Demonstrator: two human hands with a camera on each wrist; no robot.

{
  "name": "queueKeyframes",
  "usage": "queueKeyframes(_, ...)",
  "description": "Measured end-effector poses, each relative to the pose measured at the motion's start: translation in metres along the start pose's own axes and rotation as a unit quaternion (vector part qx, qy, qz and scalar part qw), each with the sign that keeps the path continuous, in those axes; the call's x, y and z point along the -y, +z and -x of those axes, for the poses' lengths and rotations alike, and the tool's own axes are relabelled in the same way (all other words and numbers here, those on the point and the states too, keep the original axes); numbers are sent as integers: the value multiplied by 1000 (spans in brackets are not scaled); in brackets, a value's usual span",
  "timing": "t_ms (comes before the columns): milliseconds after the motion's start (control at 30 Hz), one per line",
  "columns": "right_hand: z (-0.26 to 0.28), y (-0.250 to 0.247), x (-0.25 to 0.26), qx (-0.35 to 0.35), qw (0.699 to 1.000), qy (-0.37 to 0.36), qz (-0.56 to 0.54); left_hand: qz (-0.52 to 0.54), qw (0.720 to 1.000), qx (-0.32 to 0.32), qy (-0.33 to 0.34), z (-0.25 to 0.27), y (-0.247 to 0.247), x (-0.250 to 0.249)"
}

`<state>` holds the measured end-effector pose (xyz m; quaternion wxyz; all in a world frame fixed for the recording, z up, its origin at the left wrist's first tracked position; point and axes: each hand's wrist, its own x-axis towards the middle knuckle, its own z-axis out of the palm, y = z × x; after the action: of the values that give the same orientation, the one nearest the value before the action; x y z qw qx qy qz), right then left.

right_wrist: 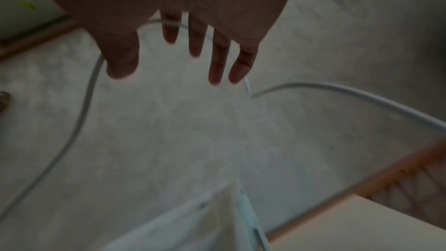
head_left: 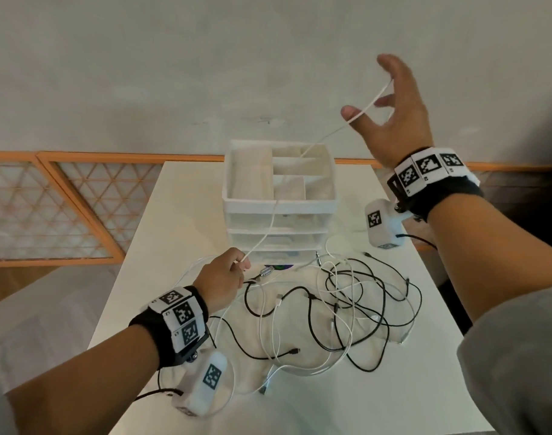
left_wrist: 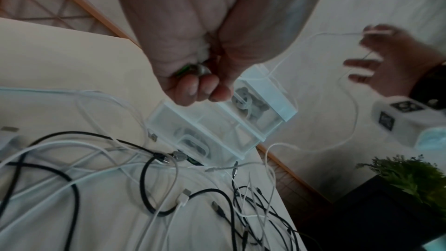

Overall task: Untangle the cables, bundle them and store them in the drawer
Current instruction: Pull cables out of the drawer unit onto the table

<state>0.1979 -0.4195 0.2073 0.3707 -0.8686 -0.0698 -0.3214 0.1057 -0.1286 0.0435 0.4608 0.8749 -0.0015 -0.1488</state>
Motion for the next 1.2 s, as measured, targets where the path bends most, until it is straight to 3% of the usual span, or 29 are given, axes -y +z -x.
queueKeyframes(167, 32, 8, -61, 144, 969, 191, 60, 67, 998, 14, -7, 4, -3, -5)
queueKeyframes(267, 32, 6, -68, 111, 961, 255, 15, 53, 998, -19, -27, 1, -8, 1)
queueKeyframes(433, -6, -14, -44, -61, 978, 165, 107, -38, 995, -12, -97, -2, -8, 21)
queueKeyframes(533, -19, -12, -44, -80, 978, 186, 56, -43, 988, 3, -146, 5, -2, 34)
queueKeyframes(667, -11, -1, -54, -89, 978, 189, 23, 0, 990, -1, -139, 6, 1, 29)
queueKeyframes(733, -4, 3, -55, -99, 984, 144, 27, 22, 991, -10, -132, 2, 0, 21)
queueKeyframes(867, -8, -9, -38, -154, 988, -14, 1, 82, 985, -31, -147, 0, 1, 14)
queueKeyframes(933, -8, -9, -32, -120, 993, -10, -14, 103, 983, -27, -148, 0, 4, 13)
queueKeyframes(1000, 5, 4, -46, 15, 997, 69, 42, 122, 982, -16, -141, 2, 9, 11)
queueKeyframes(1067, 31, 18, -67, 150, 965, 157, 144, 149, 981, -15, -127, 4, 13, 8)
queueKeyframes(1100, 46, 23, -75, 167, 955, 171, 176, 164, 979, -14, -118, 5, 13, 5)
queueKeyframes(1200, 101, 29, -66, 92, 965, 146, 196, 214, 973, -5, -88, 8, 9, -5)
